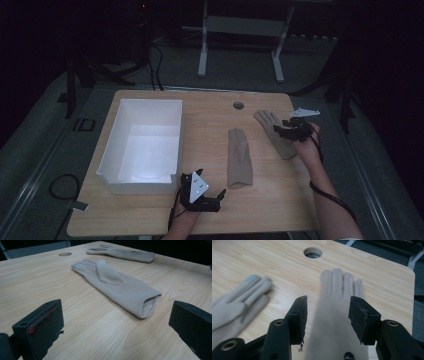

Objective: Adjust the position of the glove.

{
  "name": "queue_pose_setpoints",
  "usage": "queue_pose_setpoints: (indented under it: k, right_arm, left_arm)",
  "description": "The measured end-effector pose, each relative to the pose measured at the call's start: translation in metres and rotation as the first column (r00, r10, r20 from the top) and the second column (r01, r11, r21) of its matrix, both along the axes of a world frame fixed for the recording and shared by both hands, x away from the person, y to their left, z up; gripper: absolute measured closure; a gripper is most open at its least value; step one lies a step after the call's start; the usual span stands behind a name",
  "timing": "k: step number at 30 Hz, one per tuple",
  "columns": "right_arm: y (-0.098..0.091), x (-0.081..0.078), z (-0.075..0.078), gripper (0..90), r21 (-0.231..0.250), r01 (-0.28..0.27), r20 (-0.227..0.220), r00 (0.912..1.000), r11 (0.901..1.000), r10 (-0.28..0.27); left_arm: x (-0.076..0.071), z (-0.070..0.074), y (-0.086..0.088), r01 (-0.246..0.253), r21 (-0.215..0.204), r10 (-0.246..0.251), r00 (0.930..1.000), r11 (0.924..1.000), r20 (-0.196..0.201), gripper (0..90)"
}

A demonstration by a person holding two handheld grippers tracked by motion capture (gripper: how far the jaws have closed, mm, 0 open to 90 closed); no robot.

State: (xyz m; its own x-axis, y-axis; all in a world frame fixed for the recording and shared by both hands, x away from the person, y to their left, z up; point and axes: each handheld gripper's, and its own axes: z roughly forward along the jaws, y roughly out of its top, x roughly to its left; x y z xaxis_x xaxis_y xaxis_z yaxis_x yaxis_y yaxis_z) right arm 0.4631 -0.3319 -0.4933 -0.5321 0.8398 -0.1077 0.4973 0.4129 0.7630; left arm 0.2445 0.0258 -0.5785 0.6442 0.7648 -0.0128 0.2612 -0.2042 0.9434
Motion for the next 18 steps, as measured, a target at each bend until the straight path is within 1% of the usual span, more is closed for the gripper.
queue_pose_setpoints:
  k: [2, 3, 4, 5, 6, 7, 8, 9, 10, 12, 13, 14, 17, 18]
  right_arm:
    - [-0.003, 0.003, -0.002, 49.0, -0.003, 0.007, -0.001, 1.0, 1.0, -0.007]
    - [-0.005, 0.006, -0.004, 49.6, -0.003, 0.011, -0.009, 0.9999, 0.9999, -0.011]
    - [-0.009, 0.012, -0.01, 49.9, -0.002, 0.006, -0.033, 0.9994, 1.0, -0.006]
    - [-0.009, 0.014, -0.013, 49.9, -0.003, 0.005, -0.038, 0.9992, 1.0, -0.005]
    - [-0.01, 0.017, -0.016, 49.9, 0.003, 0.002, -0.053, 0.9986, 1.0, -0.001]
    - [-0.011, 0.019, -0.02, 49.9, 0.006, 0.004, -0.056, 0.9984, 1.0, -0.004]
    - [-0.011, 0.019, -0.02, 49.9, 0.006, 0.004, -0.056, 0.9984, 1.0, -0.004]
    - [-0.013, 0.023, -0.027, 51.0, 0.016, 0.003, -0.07, 0.9975, 0.9999, -0.002]
    - [-0.013, 0.023, -0.027, 51.0, 0.016, 0.003, -0.07, 0.9975, 0.9999, -0.002]
    - [-0.015, 0.026, -0.033, 52.3, 0.013, 0.014, -0.067, 0.9977, 0.9998, -0.013]
    - [-0.016, 0.028, -0.037, 52.8, 0.024, 0.011, -0.073, 0.9973, 0.9997, -0.01]
    - [-0.017, 0.03, -0.043, 53.5, 0.005, 0.008, -0.071, 0.9974, 1.0, -0.007]
    - [-0.018, 0.032, -0.046, 53.4, 0.003, 0.002, -0.069, 0.9976, 1.0, -0.002]
    - [-0.018, 0.032, -0.048, 53.4, -0.008, 0.002, -0.073, 0.9973, 1.0, -0.002]
  left_arm:
    - [0.0, 0.0, 0.0, -0.002, -0.001, 0.002, 1.0, 1.0, -0.001, 0.2]
    - [0.0, 0.0, 0.0, -0.002, -0.002, 0.002, 1.0, 1.0, -0.002, 0.1]
    - [0.0, 0.0, 0.0, -0.002, -0.001, 0.002, 1.0, 1.0, -0.003, 0.1]
    - [0.0, 0.0, 0.0, -0.002, -0.001, 0.002, 1.0, 1.0, -0.003, 0.1]
    - [0.0, 0.0, 0.0, -0.001, -0.001, 0.001, 1.0, 1.0, -0.001, 0.1]
    - [0.0, 0.0, 0.0, -0.001, -0.001, 0.001, 1.0, 1.0, 0.0, 0.1]
    - [0.0, 0.0, 0.0, -0.001, -0.001, 0.001, 1.0, 1.0, 0.0, 0.1]
    - [0.0, 0.0, 0.0, -0.002, -0.001, 0.002, 1.0, 1.0, 0.0, 0.1]
    - [0.0, 0.0, 0.0, -0.003, -0.003, 0.003, 1.0, 1.0, 0.0, 0.1]
    - [0.0, 0.0, 0.0, -0.005, -0.004, 0.005, 1.0, 1.0, 0.0, 0.1]
    - [0.0, 0.0, 0.0, -0.005, -0.004, 0.005, 1.0, 1.0, 0.0, 0.1]
    - [0.0, 0.0, 0.0, -0.006, -0.004, 0.006, 1.0, 1.0, -0.001, 0.1]
    - [0.0, 0.0, 0.0, -0.007, -0.003, 0.007, 1.0, 1.0, 0.0, 0.1]
    - [0.0, 0.0, 0.0, -0.008, -0.003, 0.008, 1.0, 1.0, 0.002, 0.1]
